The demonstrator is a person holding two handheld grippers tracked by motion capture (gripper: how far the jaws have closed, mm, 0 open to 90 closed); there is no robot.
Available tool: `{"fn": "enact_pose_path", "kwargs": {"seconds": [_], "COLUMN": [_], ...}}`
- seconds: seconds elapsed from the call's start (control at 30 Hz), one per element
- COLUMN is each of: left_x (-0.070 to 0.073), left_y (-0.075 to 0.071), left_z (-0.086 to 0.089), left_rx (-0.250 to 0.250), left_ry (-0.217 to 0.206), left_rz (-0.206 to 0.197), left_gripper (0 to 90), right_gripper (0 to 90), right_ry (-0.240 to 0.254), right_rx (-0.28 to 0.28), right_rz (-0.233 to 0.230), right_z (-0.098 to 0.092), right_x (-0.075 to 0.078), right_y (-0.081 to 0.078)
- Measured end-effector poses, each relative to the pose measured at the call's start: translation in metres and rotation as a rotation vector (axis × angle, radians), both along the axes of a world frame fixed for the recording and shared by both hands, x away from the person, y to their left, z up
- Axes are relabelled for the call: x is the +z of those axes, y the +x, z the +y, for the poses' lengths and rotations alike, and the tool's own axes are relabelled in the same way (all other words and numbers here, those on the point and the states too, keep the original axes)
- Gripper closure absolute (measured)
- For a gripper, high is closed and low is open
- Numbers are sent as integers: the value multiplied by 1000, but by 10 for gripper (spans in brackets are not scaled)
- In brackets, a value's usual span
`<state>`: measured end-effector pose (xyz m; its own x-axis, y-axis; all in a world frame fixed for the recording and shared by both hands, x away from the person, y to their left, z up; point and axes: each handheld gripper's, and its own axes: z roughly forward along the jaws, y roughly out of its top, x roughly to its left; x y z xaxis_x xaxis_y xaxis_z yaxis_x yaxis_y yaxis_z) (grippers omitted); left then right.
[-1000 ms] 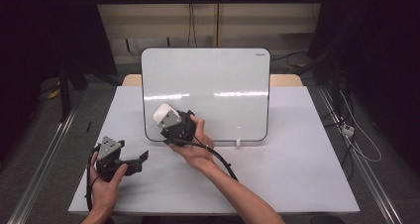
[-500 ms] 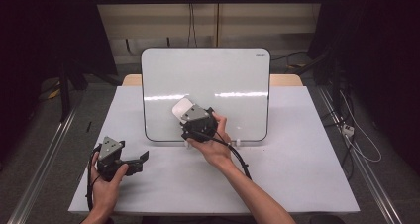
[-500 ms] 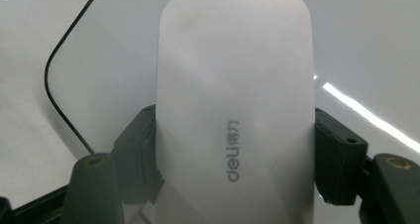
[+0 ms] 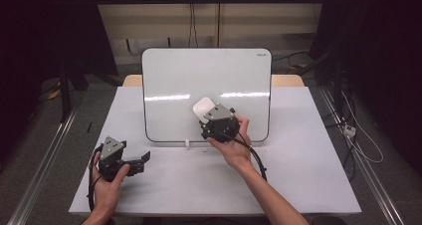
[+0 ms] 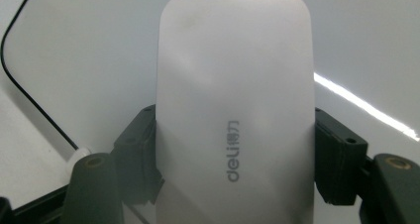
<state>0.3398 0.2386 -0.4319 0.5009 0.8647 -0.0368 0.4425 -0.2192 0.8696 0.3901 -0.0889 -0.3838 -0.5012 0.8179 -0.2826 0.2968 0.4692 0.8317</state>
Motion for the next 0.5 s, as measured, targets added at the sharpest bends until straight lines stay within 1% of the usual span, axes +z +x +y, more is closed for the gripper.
{"fn": "enact_pose_path", "kwargs": {"seconds": [0.13, 0.23, 0.3, 0.37, 0.43, 0.5], "left_x": [0, -1, 0, -1, -1, -2], "left_y": [0, 0, -1, 0, 0, 1], "left_z": [1, 1, -1, -1, 0, 1], "left_rx": [0, 4, 2, -1, 1, 2], "left_ry": [-1, 7, 0, 5, 3, -1], "left_rz": [3, 6, 2, 3, 9, 11], "left_gripper": [59, 59, 59, 59, 59, 59], "right_gripper": [320, 320, 320, 320, 319, 320], "right_ry": [-5, 3, -1, -4, 1, -4], "right_rx": [-16, -28, -40, -47, -53, -56], "right_rz": [-5, -6, -8, -16, -30, -49], "right_z": [-11, -21, -27, -33, -38, -43], "right_x": [0, 0, 1, 3, 5, 8], "right_y": [-5, -9, -10, -11, -12, -14]}}
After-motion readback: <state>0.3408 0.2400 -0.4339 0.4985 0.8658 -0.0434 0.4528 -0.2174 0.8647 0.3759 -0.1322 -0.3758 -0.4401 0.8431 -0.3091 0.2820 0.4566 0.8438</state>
